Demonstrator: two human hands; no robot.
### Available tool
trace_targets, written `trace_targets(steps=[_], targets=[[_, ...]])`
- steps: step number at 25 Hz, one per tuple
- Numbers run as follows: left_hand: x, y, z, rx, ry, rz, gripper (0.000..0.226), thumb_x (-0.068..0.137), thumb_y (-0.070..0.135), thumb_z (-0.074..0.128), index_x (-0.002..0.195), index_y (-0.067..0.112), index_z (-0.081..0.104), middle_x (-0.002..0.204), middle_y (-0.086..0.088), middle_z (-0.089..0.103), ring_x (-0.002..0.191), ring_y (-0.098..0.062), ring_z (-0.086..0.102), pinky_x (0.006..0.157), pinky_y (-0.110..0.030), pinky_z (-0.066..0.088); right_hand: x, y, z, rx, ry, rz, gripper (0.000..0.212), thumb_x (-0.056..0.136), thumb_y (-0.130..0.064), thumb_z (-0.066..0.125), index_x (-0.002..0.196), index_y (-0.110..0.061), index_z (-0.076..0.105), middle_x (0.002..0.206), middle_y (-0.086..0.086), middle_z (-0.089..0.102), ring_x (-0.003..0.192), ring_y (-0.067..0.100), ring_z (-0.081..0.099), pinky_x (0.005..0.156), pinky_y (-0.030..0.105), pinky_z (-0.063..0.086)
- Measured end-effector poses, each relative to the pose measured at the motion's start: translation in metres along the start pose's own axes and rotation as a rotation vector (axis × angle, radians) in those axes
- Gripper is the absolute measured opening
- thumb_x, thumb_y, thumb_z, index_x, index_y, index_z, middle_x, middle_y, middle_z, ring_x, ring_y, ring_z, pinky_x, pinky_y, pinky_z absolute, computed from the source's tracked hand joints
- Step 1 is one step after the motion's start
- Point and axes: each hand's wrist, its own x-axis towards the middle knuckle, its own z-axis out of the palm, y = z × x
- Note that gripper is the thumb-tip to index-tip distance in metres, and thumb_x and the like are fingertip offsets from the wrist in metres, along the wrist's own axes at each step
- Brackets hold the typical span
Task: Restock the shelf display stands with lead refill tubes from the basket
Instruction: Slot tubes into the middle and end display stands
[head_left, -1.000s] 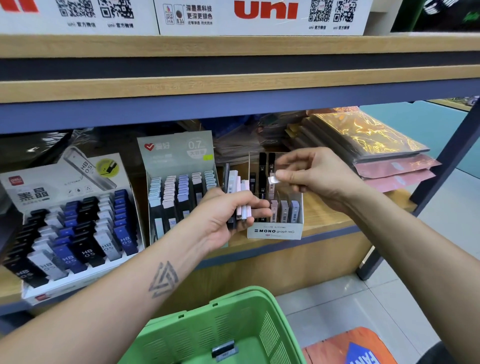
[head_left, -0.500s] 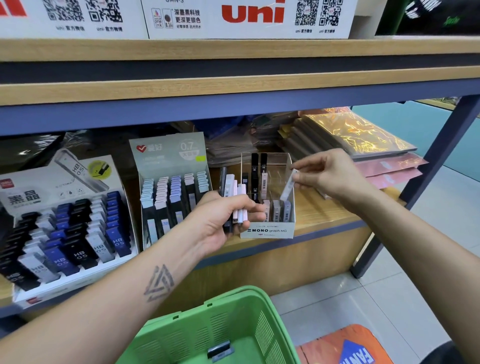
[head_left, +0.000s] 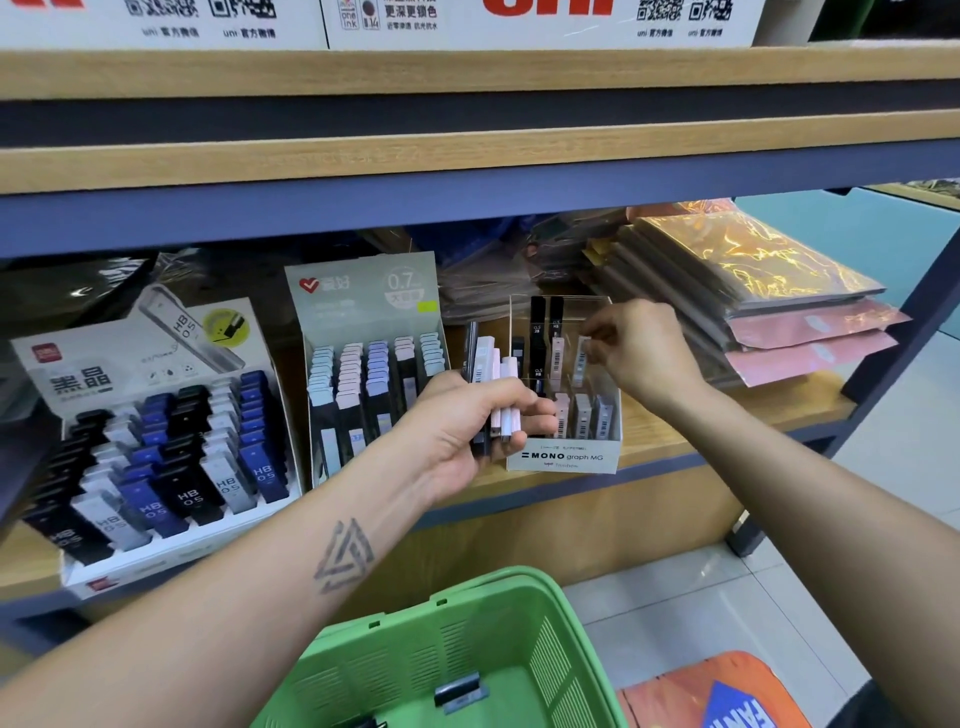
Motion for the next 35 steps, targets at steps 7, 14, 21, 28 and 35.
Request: trace_targets(steps=[7,14,21,28,35], targets=[[0.000,0.000,-0.003,-0.090,-0.026,-0.036,0.023,0.087,-0.006,0.065,0.109,-0.006,0.057,0.100,-0.027,0.073,0.080,-0.027,0.075,0.045,-0.018,0.050,-0.001,-0.008,0.009,-0.210,-0.015,-0.018,0.015,0.082,0.002,0.060,0.090,-0.009,0.066,0.083,0.014,0.069,0.077,0.039,0.065,0.068,0.043,0.057],[0.000,0.000,-0.005,-0.112,-0.028,-0.069,0.025,0.087,-0.004,0.062,0.111,-0.009,0.064,0.095,-0.022,0.075,0.073,-0.020,0.074,0.043,-0.016,0.049,-0.015,-0.041,-0.028,0.762,-0.488,0.217,0.015,0.093,-0.015,0.071,0.106,-0.011,0.078,0.097,0.010,0.076,0.089,0.021,0.071,0.082,0.036,0.060],[-0.006,0.000,0.000,-0.026,-0.033,-0.010,0.023,0.088,-0.005,0.062,0.110,-0.008,0.065,0.096,-0.025,0.074,0.084,-0.027,0.076,0.047,-0.018,0.050,-0.027,-0.051,-0.027,0.863,-0.525,0.257,0.013,0.085,-0.017,0.079,0.094,-0.007,0.080,0.089,0.014,0.075,0.080,0.021,0.066,0.076,0.036,0.054],[-0.006,-0.001,-0.004,-0.101,0.000,-0.037,0.028,0.087,-0.008,0.061,0.114,-0.014,0.061,0.098,-0.029,0.072,0.083,-0.030,0.076,0.047,-0.019,0.054,-0.022,-0.046,-0.041,1.061,-0.447,0.377,0.019,0.083,0.004,0.075,0.101,0.003,0.073,0.090,0.024,0.074,0.079,0.026,0.072,0.072,0.030,0.063],[0.000,-0.003,-0.002,-0.031,0.055,0.018,0.020,0.085,-0.007,0.065,0.106,-0.009,0.066,0.094,-0.026,0.074,0.068,-0.021,0.072,0.048,-0.020,0.053,-0.022,-0.040,-0.046,1.056,-0.505,0.261,0.030,0.084,0.009,0.071,0.114,0.003,0.069,0.104,0.023,0.075,0.094,0.030,0.074,0.088,0.038,0.060]])
